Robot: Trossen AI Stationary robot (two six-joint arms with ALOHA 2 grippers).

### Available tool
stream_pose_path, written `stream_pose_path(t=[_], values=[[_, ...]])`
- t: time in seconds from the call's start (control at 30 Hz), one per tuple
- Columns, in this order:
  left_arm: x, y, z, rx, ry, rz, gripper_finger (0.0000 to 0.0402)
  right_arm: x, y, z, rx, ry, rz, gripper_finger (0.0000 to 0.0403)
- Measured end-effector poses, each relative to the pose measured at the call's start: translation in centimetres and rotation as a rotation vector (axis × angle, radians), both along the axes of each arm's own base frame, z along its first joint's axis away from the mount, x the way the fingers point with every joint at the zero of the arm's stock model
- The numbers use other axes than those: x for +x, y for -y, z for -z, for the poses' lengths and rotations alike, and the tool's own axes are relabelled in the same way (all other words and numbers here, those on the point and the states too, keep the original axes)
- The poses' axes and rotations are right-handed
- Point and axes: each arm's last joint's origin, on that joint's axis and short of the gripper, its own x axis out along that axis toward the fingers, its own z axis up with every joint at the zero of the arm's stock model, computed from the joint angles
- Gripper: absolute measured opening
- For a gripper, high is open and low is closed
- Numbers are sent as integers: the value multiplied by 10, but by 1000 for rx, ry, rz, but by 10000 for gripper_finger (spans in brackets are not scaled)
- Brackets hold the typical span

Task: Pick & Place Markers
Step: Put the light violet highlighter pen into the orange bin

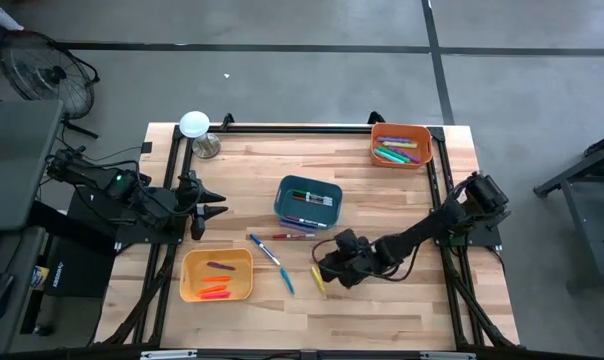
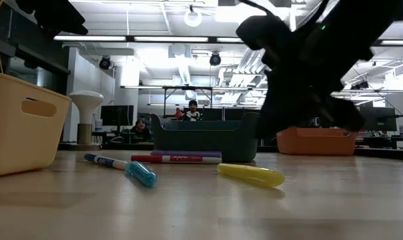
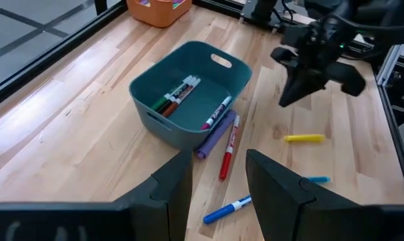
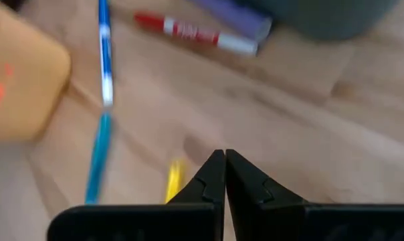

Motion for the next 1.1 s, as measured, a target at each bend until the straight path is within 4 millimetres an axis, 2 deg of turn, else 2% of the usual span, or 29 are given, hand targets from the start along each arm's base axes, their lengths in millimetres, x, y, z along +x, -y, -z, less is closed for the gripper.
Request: stream_pose_path(t=[0.2,0.53,0.93,1.1], values=[[0,0,0,0,0,0,137,-3,19,11,2,16,84,0],[0,0,0,-12,5,-11,137,7,58,13,-8,-32,119,0],[0,0,0,-35,11,-24,137,16,111,14,-55,-109,64,0],[0,0,0,-44,13,-29,137,17,125,15,-59,-135,22,0]])
